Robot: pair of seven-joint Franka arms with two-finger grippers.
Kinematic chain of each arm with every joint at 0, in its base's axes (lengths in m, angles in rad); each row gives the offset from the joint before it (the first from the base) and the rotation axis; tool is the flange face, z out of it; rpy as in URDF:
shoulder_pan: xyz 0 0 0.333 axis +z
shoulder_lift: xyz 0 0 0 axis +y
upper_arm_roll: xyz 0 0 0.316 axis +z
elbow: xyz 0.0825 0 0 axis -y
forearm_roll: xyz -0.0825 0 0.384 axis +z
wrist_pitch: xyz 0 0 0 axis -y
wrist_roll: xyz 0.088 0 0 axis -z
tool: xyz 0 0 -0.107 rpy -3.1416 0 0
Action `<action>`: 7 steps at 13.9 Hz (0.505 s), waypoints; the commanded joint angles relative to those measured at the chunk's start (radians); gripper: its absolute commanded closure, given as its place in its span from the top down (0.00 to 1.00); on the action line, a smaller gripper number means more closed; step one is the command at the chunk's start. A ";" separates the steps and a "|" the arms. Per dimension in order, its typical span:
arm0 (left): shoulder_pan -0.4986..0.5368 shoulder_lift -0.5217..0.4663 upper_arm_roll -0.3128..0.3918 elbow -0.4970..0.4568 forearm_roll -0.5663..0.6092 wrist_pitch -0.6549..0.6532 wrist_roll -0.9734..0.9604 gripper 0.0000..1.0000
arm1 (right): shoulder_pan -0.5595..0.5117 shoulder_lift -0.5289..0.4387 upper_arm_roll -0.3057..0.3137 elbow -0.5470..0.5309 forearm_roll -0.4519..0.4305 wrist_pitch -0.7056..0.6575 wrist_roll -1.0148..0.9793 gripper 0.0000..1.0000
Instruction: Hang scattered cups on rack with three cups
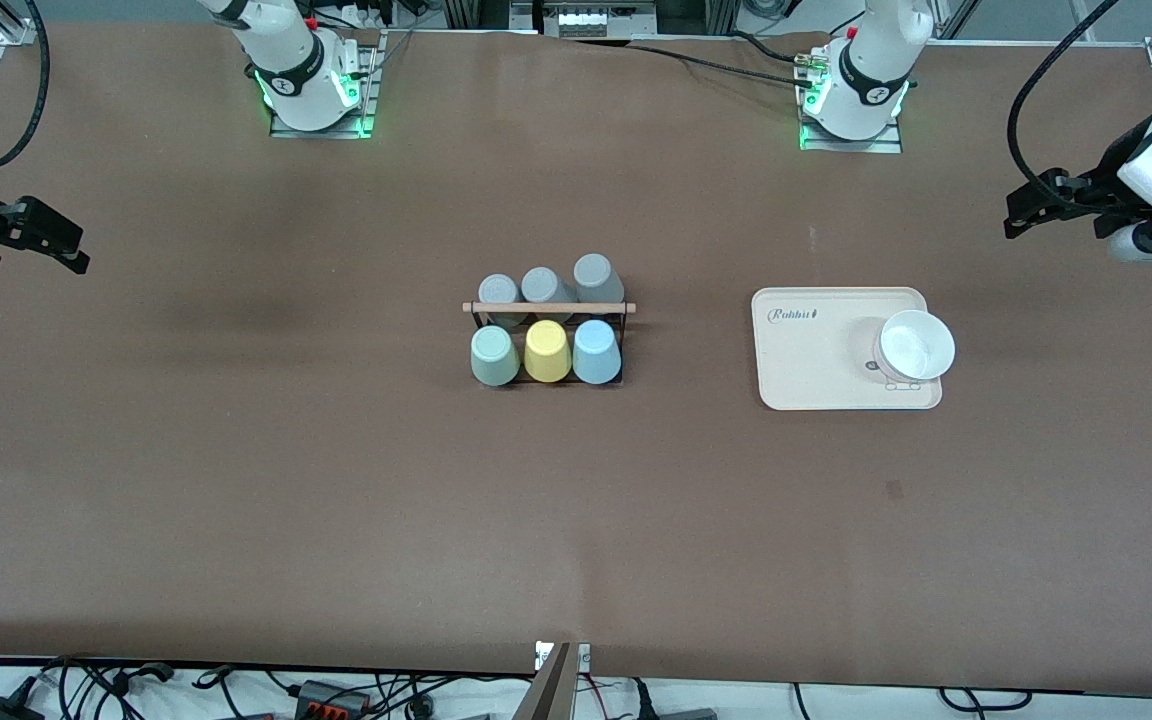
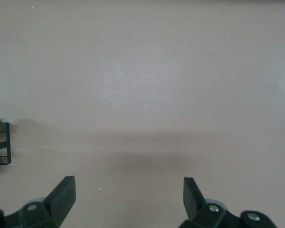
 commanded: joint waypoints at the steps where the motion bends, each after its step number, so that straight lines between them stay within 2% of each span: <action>1: 0.001 0.014 -0.001 0.029 0.022 -0.022 0.006 1.00 | -0.008 -0.019 0.007 -0.011 -0.015 -0.011 -0.021 1.00; 7: 0.002 0.014 -0.001 0.029 0.020 -0.019 0.008 1.00 | -0.007 -0.028 0.010 -0.009 -0.012 -0.024 -0.018 1.00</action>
